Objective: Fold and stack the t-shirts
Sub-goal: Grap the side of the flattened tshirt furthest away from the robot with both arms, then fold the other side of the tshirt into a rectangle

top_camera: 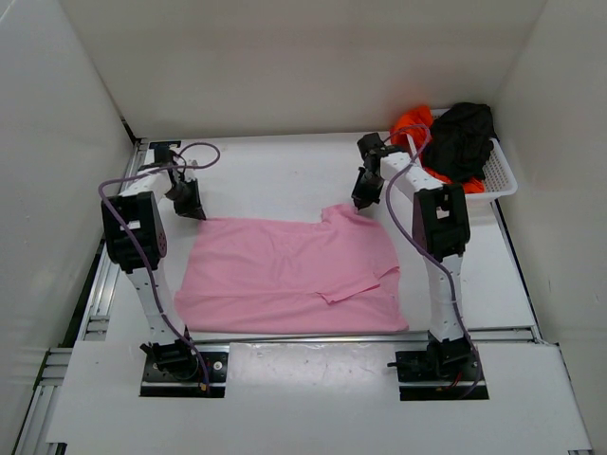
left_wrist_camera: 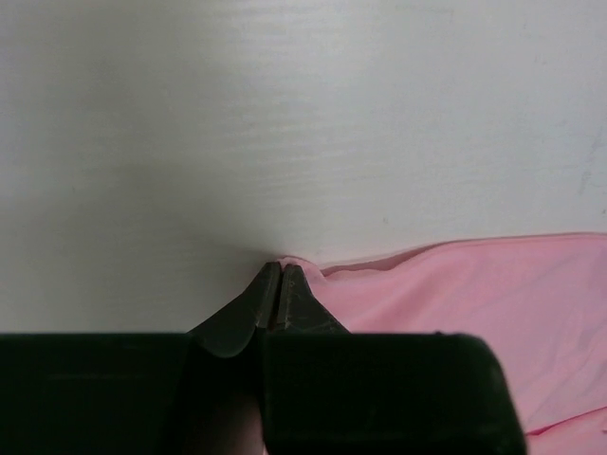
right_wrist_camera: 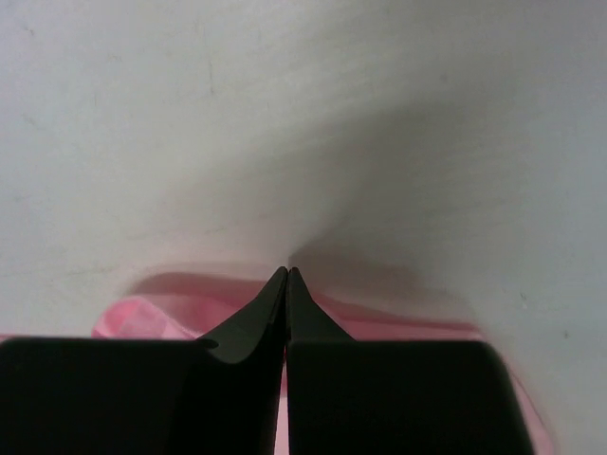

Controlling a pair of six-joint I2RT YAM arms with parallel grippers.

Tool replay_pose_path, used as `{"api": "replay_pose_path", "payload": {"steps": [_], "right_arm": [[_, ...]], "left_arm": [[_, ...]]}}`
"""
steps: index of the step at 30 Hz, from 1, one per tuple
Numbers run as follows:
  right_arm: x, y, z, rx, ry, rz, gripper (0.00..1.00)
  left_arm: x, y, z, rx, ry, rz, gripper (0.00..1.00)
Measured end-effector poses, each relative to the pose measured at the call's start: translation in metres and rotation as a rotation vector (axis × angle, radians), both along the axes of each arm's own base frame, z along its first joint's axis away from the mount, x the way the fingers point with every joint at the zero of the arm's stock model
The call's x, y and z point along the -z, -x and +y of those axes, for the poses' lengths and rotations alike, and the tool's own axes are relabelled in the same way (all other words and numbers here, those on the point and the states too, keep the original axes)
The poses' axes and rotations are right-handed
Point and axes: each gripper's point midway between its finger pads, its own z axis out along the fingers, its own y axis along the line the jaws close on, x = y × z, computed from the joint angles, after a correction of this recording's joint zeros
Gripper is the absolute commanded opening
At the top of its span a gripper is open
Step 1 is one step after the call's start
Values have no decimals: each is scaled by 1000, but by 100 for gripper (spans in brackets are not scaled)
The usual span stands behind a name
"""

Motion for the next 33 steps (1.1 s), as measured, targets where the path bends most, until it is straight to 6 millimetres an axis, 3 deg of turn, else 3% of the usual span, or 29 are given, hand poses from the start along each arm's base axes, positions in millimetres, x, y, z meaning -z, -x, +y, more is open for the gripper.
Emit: {"api": "replay_pose_path", "payload": {"steps": [4,9,11,13,16,19,28,33], "right_arm": [[-33,27,-8,-9,-14,-28,0],[-87,83,-23,-22,-46,-123,0],[-99,106,-28,-25,-60,-158,0],[-97,132,-34,-29,-64,-159,0],[-79,168,-42,-31,-49,-100,0],[-64,189,-45,-34,-36,-53,0],[-58,219,-27,-94,-49,-44,0],[-51,221,-27,-78,-38,-26,26]], "left_arm": [[-17,12,1,-3,-23,-2,10],[-85,25,6,-20,-111,-154,10],[-110,39,7,-31,-156,-222,10],[-116,58,10,-43,-192,-237,10],[-100,84,14,-54,-234,-182,10],[-75,108,20,-63,-270,-91,10],[-43,149,29,-69,-346,28,10],[-32,162,15,-16,-352,60,10]]}}
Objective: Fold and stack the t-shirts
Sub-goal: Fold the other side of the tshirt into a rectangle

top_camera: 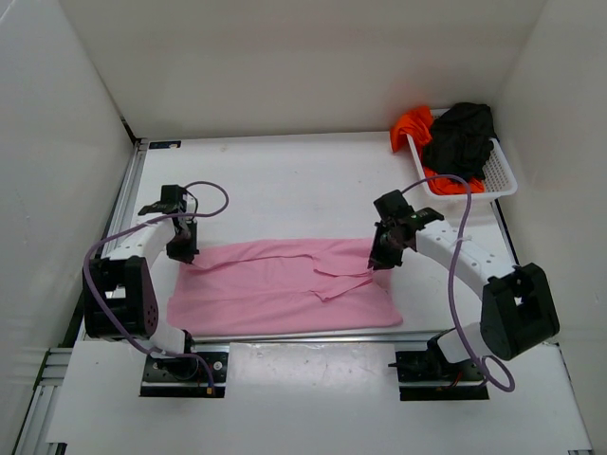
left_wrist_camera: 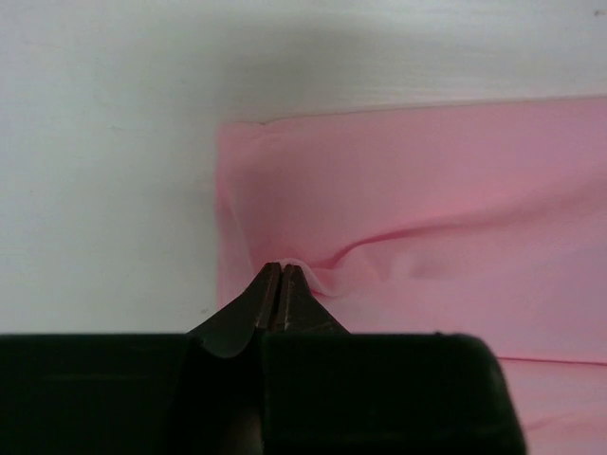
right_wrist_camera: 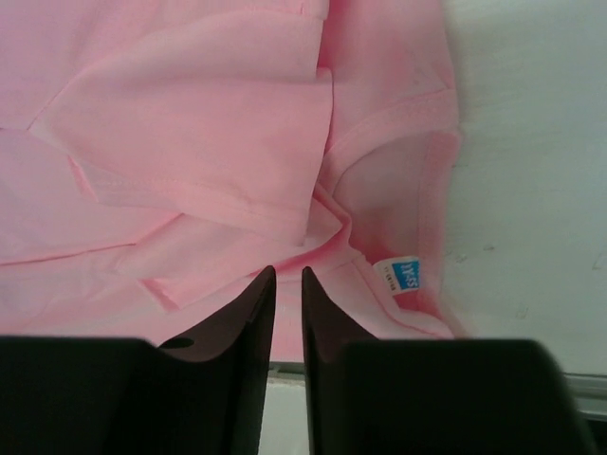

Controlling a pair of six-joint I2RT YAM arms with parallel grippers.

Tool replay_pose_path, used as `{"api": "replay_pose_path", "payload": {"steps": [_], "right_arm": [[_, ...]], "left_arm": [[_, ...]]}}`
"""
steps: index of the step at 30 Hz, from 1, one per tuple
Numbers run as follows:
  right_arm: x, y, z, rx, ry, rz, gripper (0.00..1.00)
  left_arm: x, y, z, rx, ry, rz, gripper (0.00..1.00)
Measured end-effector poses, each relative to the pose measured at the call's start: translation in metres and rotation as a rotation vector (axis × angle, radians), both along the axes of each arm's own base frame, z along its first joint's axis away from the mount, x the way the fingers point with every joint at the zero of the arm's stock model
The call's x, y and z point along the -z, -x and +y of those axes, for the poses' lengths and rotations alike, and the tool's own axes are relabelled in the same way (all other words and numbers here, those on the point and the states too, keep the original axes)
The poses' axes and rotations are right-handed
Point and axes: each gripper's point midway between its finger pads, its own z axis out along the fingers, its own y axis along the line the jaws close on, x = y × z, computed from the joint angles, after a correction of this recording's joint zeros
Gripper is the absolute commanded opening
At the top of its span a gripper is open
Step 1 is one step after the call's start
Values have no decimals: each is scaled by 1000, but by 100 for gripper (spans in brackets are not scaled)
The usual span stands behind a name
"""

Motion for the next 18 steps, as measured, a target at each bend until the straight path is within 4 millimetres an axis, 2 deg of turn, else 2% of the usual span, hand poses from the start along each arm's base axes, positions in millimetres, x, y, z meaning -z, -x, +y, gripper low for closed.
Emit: {"api": "replay_pose_path", "payload": {"steps": [4,9,13,18], "right_arm": [[8,-7,3,3,18,23,36],[19,-22,11,-3,33,58,39],[30,-19,10,10,50,101,40],[34,-15,9,39,52,121,43]], "left_arm": [[1,2,-5,19,1,6,10],[1,2,-5,19,1,6,10],[1,2,-5,19,1,6,10],[1,2,-6,19,2,6,10]]}}
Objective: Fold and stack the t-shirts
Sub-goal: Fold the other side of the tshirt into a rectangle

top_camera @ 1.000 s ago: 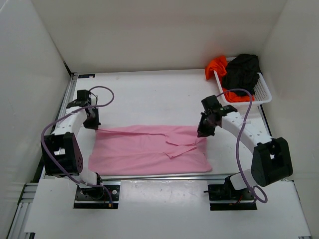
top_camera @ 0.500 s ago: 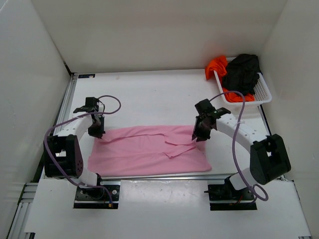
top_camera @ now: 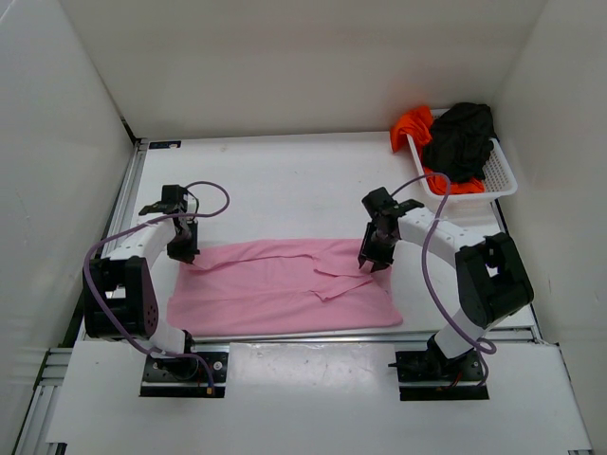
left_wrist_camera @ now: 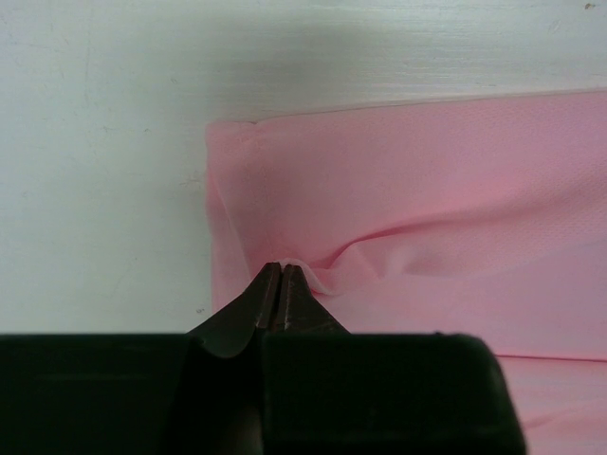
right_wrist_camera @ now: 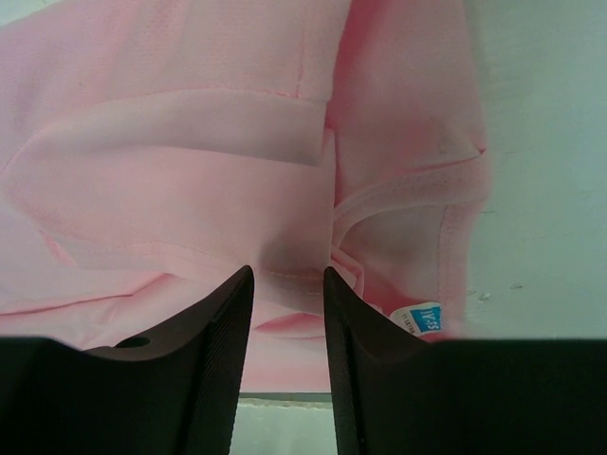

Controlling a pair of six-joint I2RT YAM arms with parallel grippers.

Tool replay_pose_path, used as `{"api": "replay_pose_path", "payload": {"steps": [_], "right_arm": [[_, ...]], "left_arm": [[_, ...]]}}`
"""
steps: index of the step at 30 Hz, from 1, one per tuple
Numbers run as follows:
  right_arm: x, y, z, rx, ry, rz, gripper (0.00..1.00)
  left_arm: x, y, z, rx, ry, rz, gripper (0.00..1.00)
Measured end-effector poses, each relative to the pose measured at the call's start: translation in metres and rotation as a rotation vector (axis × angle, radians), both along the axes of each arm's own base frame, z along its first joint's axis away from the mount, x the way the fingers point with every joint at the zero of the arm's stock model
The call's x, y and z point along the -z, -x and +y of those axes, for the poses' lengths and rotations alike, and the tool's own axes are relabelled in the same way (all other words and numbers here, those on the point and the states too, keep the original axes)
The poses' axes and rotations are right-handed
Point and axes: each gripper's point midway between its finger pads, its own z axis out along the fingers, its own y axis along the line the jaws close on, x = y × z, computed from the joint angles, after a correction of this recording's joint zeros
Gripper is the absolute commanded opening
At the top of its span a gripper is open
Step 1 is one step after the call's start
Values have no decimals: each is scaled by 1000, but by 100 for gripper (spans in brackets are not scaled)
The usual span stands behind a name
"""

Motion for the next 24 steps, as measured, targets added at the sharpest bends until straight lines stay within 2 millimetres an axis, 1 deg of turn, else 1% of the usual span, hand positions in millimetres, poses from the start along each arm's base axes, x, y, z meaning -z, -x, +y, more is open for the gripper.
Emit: {"api": "replay_pose_path", "payload": {"steps": [3,11,14,15,18,19,20,22,24], "right_arm": [[1,0,-2,22,4,6,47],[5,4,-10,79,10,20,47],[5,3,-9,85,5,18,42],[6,3,-10,87,4,19,42],[9,1,-9,91,2,23,36],[11,0,-8,91,2,23,36],[12,0,-8,91,3,25,33],[14,-1,-7,91,5,31,33],[16,-1,-6,88,5,37,28]], "left_arm": [[0,0,0,1,0,0,10],[0,0,-1,3,0,0,10],[0,0,-1,3,0,0,10],[0,0,-1,3,0,0,10],[0,0,-1,3,0,0,10],[0,0,-1,3,0,0,10],[0,0,-1,3,0,0,10],[0,0,-1,3,0,0,10],[0,0,-1,3,0,0,10]]}}
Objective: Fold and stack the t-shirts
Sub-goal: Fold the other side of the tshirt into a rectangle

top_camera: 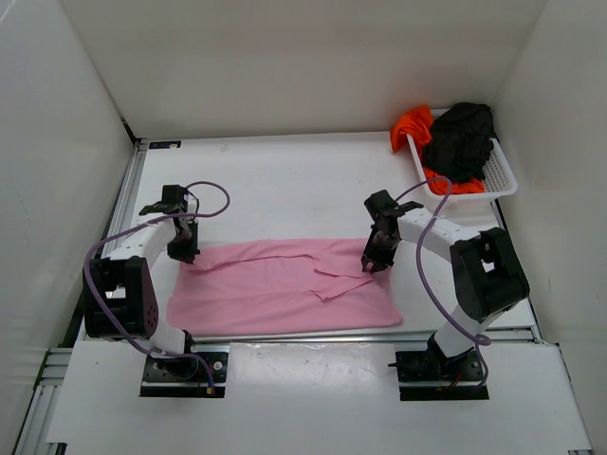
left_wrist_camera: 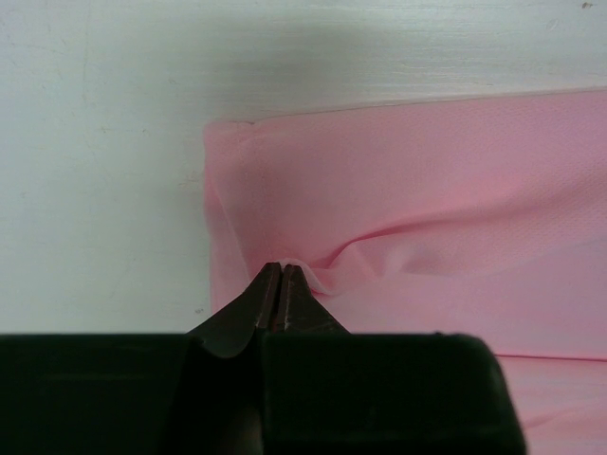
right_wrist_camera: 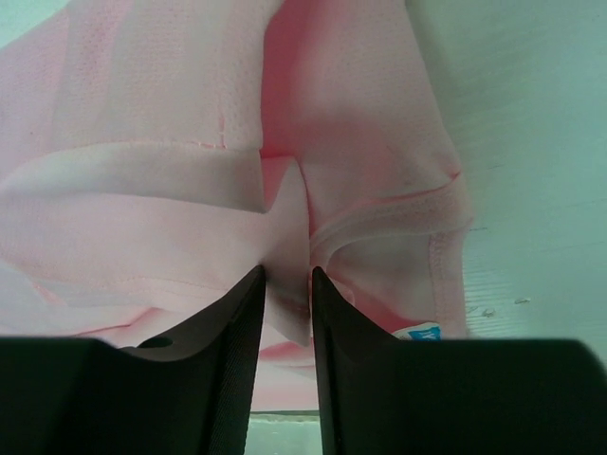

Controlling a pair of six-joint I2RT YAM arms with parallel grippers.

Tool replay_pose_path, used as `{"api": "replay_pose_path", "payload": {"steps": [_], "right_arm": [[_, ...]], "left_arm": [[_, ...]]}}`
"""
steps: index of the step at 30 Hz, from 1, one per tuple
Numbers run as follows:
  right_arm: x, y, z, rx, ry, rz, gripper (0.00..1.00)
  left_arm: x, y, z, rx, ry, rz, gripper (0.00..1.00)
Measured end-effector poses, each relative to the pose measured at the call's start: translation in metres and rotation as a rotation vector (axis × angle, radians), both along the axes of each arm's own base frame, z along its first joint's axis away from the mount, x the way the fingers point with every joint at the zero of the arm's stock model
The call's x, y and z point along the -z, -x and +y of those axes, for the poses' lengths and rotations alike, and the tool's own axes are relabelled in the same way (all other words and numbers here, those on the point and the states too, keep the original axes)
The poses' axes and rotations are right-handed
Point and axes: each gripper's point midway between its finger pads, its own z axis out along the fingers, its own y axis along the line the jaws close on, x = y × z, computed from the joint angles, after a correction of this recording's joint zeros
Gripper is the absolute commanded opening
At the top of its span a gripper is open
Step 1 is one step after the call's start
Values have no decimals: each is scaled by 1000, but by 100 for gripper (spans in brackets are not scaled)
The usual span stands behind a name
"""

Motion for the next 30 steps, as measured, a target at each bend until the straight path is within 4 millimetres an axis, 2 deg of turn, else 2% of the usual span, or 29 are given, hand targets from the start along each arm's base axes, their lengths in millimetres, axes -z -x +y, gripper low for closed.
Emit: {"api": "replay_pose_path", "payload": {"steps": [3,8,12,17,20,24,27,30], "right_arm": [[1,0,0,0,-1,3,20],[1,-2,-1,-1,7,-5,18],[-2,-7,-3,-7,23,-22,0],[-7,-13,-6,-10,54,-43,0],[-20,-19,-8,-33,89,-80,0],[-57,-26,-2,-73,87,-186,0],[-84,-21,-1,-81,52,-255,0],[-98,-11,-6,-79,29,-288,0]], "left_arm": [[0,0,0,0,0,0,10],[0,0,0,0,0,0,10],[0,0,0,0,0,0,10],[0,0,0,0,-1,-1,10],[-5,-2,2,-3,-11,-19,10],[-24,-11,4,-8,-25,-87,10],[-36,-16,9,-18,-51,-132,10],[-37,-16,14,-28,-79,-142,10]]}}
